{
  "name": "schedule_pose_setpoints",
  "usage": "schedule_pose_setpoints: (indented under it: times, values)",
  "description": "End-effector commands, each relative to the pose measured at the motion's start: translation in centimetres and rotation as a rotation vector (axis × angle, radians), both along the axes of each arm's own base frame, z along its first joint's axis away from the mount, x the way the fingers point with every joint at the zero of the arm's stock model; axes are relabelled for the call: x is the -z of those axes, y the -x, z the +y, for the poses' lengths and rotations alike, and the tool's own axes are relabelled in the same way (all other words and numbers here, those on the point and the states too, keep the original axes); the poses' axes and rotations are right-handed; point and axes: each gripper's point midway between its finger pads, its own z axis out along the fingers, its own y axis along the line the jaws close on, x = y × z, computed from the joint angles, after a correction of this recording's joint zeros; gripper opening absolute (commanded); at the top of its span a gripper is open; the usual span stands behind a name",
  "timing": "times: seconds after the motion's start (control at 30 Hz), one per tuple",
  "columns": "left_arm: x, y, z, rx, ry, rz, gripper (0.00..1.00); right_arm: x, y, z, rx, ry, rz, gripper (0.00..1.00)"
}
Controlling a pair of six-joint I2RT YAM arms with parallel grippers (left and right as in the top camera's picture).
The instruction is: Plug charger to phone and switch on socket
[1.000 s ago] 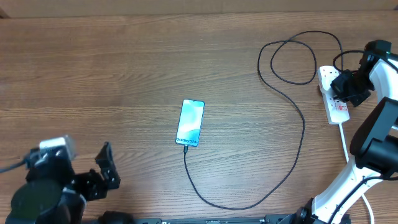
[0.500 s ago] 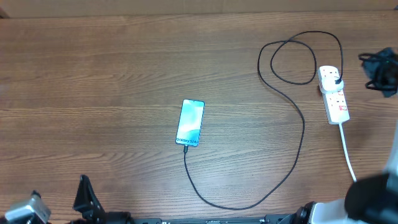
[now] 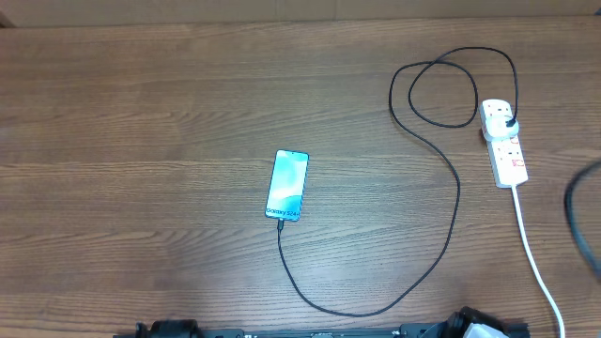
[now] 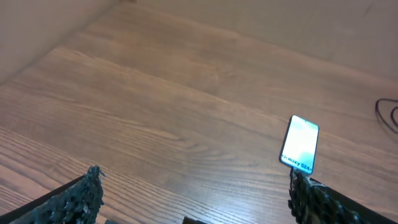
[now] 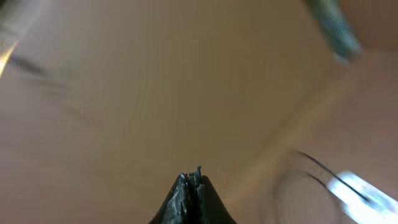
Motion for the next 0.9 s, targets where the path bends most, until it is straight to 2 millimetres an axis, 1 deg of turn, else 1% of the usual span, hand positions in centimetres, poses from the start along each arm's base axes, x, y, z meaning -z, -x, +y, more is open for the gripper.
schedule_pose_setpoints:
  times: [0.0,0.03,0.1,0.13,0.27,0.37,0.43,0.5,0.53,0.7,0.87]
  values:
    - [-0.2,0.9,0.2,-0.026,0.014,-0.051,0.99,-5.0,3.1,2.9,-0.086,0.033,-0.178,0.1]
    - [-0.2,1.0,0.2,-0.026,0.014,-0.053,0.99,-5.7,3.9,3.4,-0.094,0.065,-0.204,0.12]
    - [-0.2,1.0,0.2,-0.026,0.014,-0.055,1.0,-6.4,5.3,4.2,-0.102,0.127,-0.225,0.14]
    - [-0.2,1.0,0.2,-0.026,0.014,-0.055,1.0,-6.5,5.8,4.4,-0.101,0.148,-0.226,0.15]
    - [-0.1,1.0,0.2,-0.026,0.014,-0.054,1.0,-6.9,7.8,5.7,-0.121,0.173,-0.247,0.15]
    - [-0.1,1.0,0.2,-0.025,0.014,-0.054,1.0,-7.4,9.2,7.4,-0.184,0.19,-0.278,0.15]
    - [-0.1,1.2,0.2,-0.026,0.014,-0.065,1.0,-7.8,10.4,9.5,-0.267,0.195,-0.307,0.14]
    - [-0.1,1.6,0.2,-0.025,0.014,-0.083,1.0,-7.9,10.9,10.6,-0.318,0.193,-0.321,0.14]
    - [-0.1,1.8,0.2,-0.025,0.014,-0.092,1.0,-8.0,11.1,10.9,-0.329,0.193,-0.325,0.14]
    - [0.1,2.7,0.2,-0.025,0.014,-0.14,1.0,-8.1,11.4,11.5,-0.359,0.19,-0.333,0.14]
    - [0.2,3.2,0.2,-0.025,0.014,-0.166,1.0,-8.1,11.6,12.2,-0.394,0.185,-0.34,0.15]
